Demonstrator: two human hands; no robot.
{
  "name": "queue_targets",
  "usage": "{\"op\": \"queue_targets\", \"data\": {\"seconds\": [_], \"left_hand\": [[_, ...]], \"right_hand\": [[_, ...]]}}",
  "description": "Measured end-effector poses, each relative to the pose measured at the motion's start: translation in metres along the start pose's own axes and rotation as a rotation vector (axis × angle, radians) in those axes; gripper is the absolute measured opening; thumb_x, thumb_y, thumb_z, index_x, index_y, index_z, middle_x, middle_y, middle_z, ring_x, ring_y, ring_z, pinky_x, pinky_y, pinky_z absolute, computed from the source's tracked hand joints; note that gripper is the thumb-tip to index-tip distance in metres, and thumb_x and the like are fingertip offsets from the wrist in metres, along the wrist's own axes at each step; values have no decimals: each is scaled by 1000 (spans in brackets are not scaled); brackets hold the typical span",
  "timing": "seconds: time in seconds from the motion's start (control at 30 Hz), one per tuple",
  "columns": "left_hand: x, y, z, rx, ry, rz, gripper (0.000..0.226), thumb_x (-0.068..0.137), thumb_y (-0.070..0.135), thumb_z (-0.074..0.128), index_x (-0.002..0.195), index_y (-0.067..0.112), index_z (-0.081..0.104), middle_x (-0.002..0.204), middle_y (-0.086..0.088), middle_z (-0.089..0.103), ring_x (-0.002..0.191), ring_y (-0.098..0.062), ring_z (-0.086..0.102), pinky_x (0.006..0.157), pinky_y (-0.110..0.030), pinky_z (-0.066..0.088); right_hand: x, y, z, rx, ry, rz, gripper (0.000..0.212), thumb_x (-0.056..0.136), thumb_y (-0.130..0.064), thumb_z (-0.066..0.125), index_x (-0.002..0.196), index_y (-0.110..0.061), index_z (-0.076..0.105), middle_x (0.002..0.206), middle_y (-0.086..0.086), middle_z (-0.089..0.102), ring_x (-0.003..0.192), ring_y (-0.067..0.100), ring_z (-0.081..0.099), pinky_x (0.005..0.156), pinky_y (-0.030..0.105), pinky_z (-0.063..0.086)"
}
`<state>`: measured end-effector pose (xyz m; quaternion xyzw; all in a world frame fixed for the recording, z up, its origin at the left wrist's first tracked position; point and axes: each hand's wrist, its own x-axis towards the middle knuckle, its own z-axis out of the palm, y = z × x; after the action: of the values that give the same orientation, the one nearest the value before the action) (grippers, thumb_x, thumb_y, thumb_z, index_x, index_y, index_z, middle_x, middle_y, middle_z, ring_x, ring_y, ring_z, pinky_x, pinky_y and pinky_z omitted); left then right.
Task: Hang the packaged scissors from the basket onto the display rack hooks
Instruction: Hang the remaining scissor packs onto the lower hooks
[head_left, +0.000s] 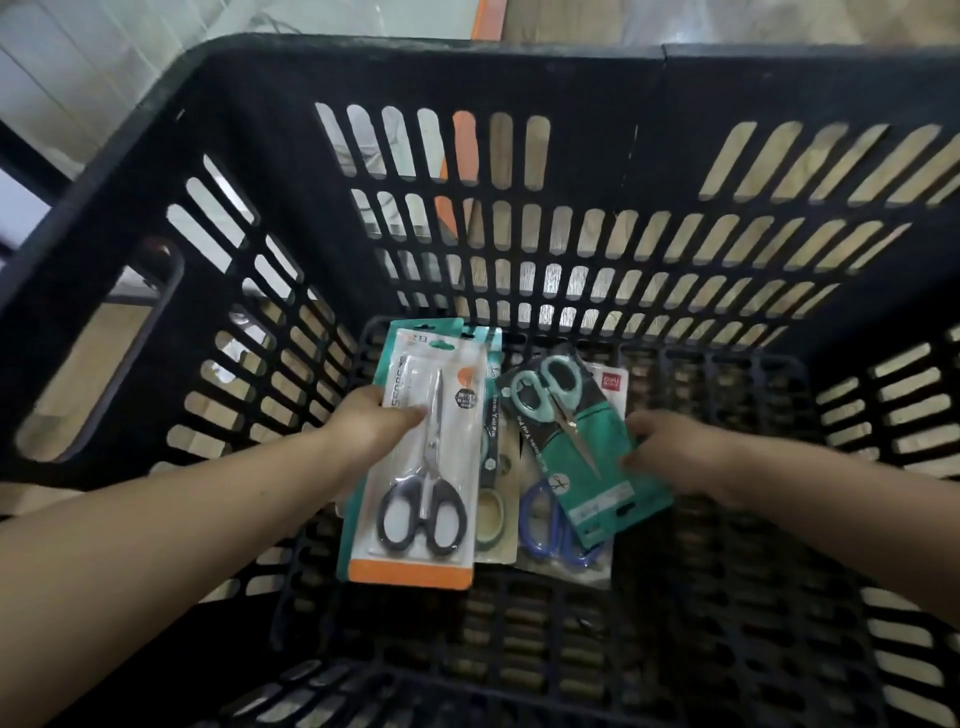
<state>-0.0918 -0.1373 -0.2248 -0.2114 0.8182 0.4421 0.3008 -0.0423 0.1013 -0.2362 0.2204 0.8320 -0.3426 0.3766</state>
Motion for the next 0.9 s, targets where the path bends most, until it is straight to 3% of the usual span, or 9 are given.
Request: {"op": "queue_targets", "data": {"seconds": [0.07, 0.17, 0.27, 0.4, 0.5, 0.63, 0.7, 0.8, 0.9], "left_hand": [[1, 0, -1, 19, -5, -3, 34, 93, 22, 58, 123, 7, 53, 111, -11, 64, 87, -24, 59, 75, -31, 44], [1, 0, -1, 40, -6, 3, 36, 94, 24, 57, 126, 10, 52, 113, -12, 64, 89, -25, 60, 77, -33, 44], [2, 0, 0, 43, -2, 0, 37, 94, 25, 57, 128, 11, 51, 115, -12, 63, 91, -26, 60, 79, -34, 45], [3, -1, 0, 56, 2, -2, 38, 94, 26, 57, 128, 11, 51, 116, -12, 63, 100, -29, 61, 85, -36, 47], [4, -1, 0, 55, 3, -2, 38, 94, 26, 57, 128, 11, 51, 118, -12, 62, 98, -28, 60, 85, -36, 47], [5, -3, 1, 66, 26, 19, 36, 94, 26, 56, 127, 12, 52, 121, -9, 60, 92, -22, 54, 80, -31, 42], [6, -4, 2, 57, 37, 30, 35, 94, 25, 57, 126, 12, 53, 119, -10, 61, 92, -22, 54, 80, -30, 41], [7, -4, 4, 73, 61, 44, 35, 94, 25, 57, 126, 11, 54, 116, -8, 61, 90, -19, 52, 78, -26, 39], [8, -4, 5, 78, 71, 50, 36, 94, 24, 56, 127, 11, 53, 101, -2, 56, 87, -17, 51, 77, -25, 37]], "right_hand": [[-3, -9, -20, -238, 24, -85, 27, 93, -3, 46, 118, -11, 54, 115, 10, 61, 97, 23, 62, 82, 35, 54], [-16, -29, -50, -619, 66, -163, 48, 95, -1, 37, 138, -20, 39, 128, 10, 53, 80, 14, 55, 61, 24, 48], [-27, -42, -60, -936, 73, -202, 59, 91, 2, 34, 143, -24, 32, 135, 8, 47, 96, 20, 50, 73, 27, 45], [-37, -60, -44, -1256, 124, -382, 39, 93, -9, 37, 130, -20, 43, 104, 2, 52, 98, 23, 50, 82, 32, 42], [-34, -73, -34, -1363, 246, -650, 24, 91, -13, 39, 110, -16, 54, 76, -3, 40, 79, 20, 45, 71, 31, 34], [-27, -84, -24, -1466, 326, -891, 21, 88, -10, 40, 89, -13, 61, 77, 0, 52, 73, 19, 46, 73, 30, 36], [-20, -84, -14, -1496, 274, -948, 21, 90, -12, 42, 89, -13, 63, 81, 0, 57, 75, 18, 50, 82, 32, 42], [-4, -79, 6, -1495, 226, -988, 19, 92, -15, 44, 97, -14, 62, 93, 1, 59, 83, 18, 48, 92, 36, 37], [12, -70, 28, -1552, 209, -1007, 29, 92, -14, 48, 121, -8, 52, 118, 7, 54, 110, 27, 48, 109, 47, 25]]}}
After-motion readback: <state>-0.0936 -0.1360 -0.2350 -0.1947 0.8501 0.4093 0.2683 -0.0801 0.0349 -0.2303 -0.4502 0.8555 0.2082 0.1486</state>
